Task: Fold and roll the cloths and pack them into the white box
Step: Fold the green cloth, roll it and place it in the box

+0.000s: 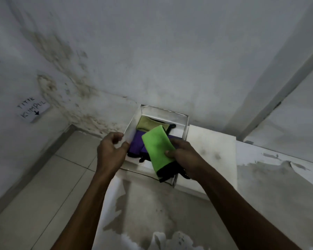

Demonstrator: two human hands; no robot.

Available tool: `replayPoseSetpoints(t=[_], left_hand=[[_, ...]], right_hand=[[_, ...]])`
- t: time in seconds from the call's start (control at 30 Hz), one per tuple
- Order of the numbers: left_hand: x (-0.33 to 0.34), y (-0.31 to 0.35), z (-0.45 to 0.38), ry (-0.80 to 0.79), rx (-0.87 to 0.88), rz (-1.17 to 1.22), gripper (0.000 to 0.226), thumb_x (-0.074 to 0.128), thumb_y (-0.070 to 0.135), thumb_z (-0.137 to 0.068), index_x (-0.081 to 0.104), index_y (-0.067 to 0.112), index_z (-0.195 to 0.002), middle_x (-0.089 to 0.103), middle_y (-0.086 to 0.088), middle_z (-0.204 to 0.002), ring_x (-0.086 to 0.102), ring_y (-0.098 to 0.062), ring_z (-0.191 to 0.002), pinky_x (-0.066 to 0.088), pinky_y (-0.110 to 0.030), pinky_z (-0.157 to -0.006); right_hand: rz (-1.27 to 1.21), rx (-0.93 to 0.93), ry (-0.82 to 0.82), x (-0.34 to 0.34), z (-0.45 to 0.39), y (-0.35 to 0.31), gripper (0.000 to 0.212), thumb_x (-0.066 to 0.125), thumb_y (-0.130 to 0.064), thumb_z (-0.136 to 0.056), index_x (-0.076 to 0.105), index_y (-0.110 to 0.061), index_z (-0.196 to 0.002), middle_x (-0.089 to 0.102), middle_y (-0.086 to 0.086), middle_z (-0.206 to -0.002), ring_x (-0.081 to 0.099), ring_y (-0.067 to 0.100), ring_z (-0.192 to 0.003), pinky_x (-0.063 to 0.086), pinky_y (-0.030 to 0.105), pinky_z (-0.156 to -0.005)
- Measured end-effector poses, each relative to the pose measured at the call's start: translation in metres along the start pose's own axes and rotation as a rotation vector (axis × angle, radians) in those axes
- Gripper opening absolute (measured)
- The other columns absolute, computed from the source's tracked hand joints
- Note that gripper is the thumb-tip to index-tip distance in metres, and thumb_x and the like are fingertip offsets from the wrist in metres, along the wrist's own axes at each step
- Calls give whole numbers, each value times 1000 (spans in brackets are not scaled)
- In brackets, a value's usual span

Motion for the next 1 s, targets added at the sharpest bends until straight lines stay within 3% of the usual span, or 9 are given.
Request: replayPoseSetpoints(t=[0.1,0.2,0.27,0.37,0.43,0.57,0.7,0.9,1.0], left_hand=[[9,-18,-27,-73,34,-251,41,71,21,-81,59,7,-117,63,-15,-114,57,-28,-106,46,-35,-87],[26,-40,-34,-237,-45,-299,41,58,26,-92,49,8,-127,60,-18,-121,58,-34,-109,44,-33,-84],[34,-49,-32,-235,-10,-380,32,47,26,-96,47,10,-124,61,-17,-118,58,-36,-106,46,-39,-83],[35,-50,-29,-110,31,-492,25,39,22,-96,48,9,-116,63,-17,-106,59,-40,-95,42,-40,-74],[36,-48,-27,-51,33,-514,25,39,19,-95,50,8,-115,64,-18,-102,60,-40,-91,39,-37,-70],[38,-49,-24,-15,64,-573,26,37,24,-98,49,8,-114,64,-14,-100,61,-34,-87,42,-36,-70],[40,-47,-23,14,65,-598,27,35,25,-100,49,8,-114,64,-13,-99,62,-30,-86,46,-38,-71],[40,-45,-23,33,43,-615,29,33,27,-100,50,8,-114,65,-13,-99,63,-30,-86,49,-41,-73],[40,-46,-24,34,32,-641,30,33,29,-100,51,8,-112,65,-12,-96,63,-28,-82,49,-40,-71]], right_hand=[[126,-7,-82,19,-31,-6,45,48,16,-83,59,-6,-121,65,10,-104,64,16,-82,52,17,-61],[273,-14,-148,38,-58,-4,50,43,19,-79,62,-6,-118,65,5,-91,61,5,-71,50,11,-50],[351,-1,-151,44,-73,4,48,41,18,-78,62,-5,-116,64,8,-91,63,13,-73,53,19,-58],[504,53,-143,46,-88,19,34,42,11,-80,64,-1,-104,60,15,-89,60,26,-84,48,31,-71],[622,92,-209,50,-91,31,31,42,8,-80,65,-4,-98,60,16,-88,59,25,-82,46,30,-66],[681,143,-335,65,-93,52,40,39,11,-81,65,0,-109,66,20,-102,61,23,-83,49,22,-57],[641,162,-391,79,-97,58,49,34,17,-79,63,2,-116,65,18,-108,62,23,-91,52,23,-63],[838,29,-418,91,-102,61,37,45,9,-78,64,2,-109,66,23,-114,63,31,-101,51,38,-86],[1003,-71,-343,92,-102,63,33,58,-10,-80,59,-6,-113,63,19,-119,60,35,-109,50,40,-89]])
Point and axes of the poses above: each hand's wrist, its own z-axis away from the middle knuckle, its own x-axis out of the palm, y = z × x, the point moved 5 cm from there along -z, towards the middle knuckle
